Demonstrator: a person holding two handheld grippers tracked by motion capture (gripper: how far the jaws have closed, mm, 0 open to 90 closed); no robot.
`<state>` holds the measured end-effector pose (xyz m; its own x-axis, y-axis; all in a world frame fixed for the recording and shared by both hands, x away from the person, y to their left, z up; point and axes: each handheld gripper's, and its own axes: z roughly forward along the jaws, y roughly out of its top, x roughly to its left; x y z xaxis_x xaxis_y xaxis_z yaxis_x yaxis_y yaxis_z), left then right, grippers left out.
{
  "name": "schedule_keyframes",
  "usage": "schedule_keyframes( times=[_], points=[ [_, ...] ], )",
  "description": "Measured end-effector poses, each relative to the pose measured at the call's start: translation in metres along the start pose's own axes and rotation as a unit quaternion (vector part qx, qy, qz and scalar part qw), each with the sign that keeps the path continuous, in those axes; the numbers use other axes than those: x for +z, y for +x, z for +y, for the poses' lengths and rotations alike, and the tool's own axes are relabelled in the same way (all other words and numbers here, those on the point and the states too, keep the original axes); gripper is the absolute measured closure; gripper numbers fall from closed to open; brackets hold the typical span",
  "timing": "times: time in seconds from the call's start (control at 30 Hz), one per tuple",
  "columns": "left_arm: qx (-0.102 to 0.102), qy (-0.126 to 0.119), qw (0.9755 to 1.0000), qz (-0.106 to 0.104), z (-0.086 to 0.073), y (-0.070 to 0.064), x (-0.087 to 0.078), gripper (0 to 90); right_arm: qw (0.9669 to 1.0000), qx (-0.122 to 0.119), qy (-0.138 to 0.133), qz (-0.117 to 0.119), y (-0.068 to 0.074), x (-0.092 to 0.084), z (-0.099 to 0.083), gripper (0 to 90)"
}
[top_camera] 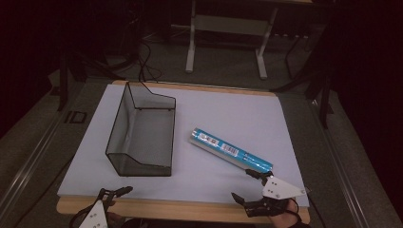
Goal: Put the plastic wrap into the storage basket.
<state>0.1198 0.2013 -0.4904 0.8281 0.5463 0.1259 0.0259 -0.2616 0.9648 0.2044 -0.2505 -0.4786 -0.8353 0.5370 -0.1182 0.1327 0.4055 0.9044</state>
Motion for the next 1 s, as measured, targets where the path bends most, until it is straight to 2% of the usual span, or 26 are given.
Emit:
schedule_keyframes(
  times=[0.07, 0.17, 0.3, 0.47, 0.57, 0.67, 0.77, 1.0],
  points=[
    [-0.001, -0.002, 1.0, 0.001, 0.0, 0.0, -0.001, 0.3, 0.9999, -0.009, -0.004, 0.004, 0.0, 0.001, 0.0, 14.7],
    [-0.002, -0.003, 1.0, 0.001, 0.0, 0.001, -0.001, 0.3, 0.9995, -0.032, 0.008, -0.005, 0.002, 0.004, 0.0, 15.4],
    [0.0, -0.001, 1.0, -0.002, 0.0, 0.0, 0.0, 0.3, 0.9994, -0.026, 0.021, 0.014, 0.004, 0.005, 0.002, 15.8],
    [-0.001, -0.002, 1.0, -0.003, 0.0, 0.0, 0.0, 0.3, 0.9993, -0.022, 0.024, 0.016, 0.01, 0.005, 0.007, 11.8],
    [0.001, 0.0, 1.0, -0.002, 0.0, 0.0, 0.0, 0.3, 0.9994, -0.016, 0.016, 0.026, 0.012, 0.004, 0.011, 10.8],
    [0.0, 0.0, 1.0, -0.004, 0.0, 0.0, 0.0, 0.3, 0.9997, -0.02, 0.008, 0.015, 0.013, 0.002, 0.016, 10.7],
    [-0.003, -0.001, 1.0, -0.003, 0.0, 0.0, 0.0, 0.3, 0.9995, -0.013, -0.001, 0.028, 0.013, 0.0, 0.021, 10.3],
    [-0.006, -0.002, 1.0, -0.003, 0.0, 0.001, 0.0, 0.3, 0.999, -0.041, 0.006, 0.013, 0.007, -0.002, 0.036, 10.1]
  ],
)
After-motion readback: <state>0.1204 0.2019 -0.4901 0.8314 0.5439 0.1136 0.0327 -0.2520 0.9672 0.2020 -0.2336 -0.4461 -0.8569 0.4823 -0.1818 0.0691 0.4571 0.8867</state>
